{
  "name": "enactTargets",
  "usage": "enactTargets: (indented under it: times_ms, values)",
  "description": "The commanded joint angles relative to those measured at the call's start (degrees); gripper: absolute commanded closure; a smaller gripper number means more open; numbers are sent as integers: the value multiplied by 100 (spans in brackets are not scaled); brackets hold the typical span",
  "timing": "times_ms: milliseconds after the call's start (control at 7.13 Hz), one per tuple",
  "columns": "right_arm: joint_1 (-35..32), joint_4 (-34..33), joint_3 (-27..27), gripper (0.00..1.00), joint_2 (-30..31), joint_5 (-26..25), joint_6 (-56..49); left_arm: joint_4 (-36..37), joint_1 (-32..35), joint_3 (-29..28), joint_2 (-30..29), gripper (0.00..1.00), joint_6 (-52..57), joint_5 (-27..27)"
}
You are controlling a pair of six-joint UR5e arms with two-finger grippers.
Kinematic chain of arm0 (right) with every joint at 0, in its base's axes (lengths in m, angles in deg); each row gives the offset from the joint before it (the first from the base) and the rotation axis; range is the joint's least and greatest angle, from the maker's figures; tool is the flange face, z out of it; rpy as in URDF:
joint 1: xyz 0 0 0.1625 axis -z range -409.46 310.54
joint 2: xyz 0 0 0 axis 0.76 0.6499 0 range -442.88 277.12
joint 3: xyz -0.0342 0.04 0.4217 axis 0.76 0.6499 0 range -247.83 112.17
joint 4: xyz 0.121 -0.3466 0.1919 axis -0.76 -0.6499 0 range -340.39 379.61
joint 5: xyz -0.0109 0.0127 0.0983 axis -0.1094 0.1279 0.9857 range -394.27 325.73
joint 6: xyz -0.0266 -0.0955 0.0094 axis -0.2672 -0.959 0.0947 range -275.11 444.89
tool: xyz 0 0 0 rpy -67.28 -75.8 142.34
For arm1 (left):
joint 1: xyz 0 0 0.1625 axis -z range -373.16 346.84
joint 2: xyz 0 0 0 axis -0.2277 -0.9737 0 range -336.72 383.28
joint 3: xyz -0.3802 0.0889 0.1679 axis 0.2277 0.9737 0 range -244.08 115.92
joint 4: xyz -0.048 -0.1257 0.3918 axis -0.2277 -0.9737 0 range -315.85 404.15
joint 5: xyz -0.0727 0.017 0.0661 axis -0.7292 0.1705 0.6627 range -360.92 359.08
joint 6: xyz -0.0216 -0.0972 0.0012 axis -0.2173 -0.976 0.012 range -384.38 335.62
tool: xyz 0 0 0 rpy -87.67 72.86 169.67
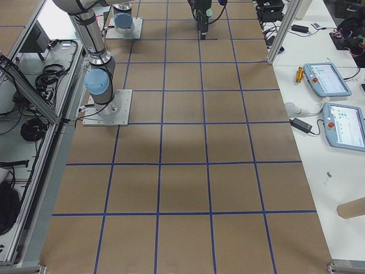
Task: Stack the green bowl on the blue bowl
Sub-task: 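Lower the green bowl into the blue bowl and open the left gripper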
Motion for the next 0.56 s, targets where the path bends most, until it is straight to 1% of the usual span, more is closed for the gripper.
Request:
enactTargets:
  times_ms: [0,140,280,421]
  values:
    - [0,0,0,0,0,0,0,-126,45,25,148,0,-38,16]
    - [0,0,0,0,0,0,0,-249,97,-53,254,0,-169,-10]
    - [8,0,0,0,0,0,0,-468,159,-202,411,0,-683,-149]
    - [8,0,0,0,0,0,0,-1044,342,-543,578,0,-1628,-447]
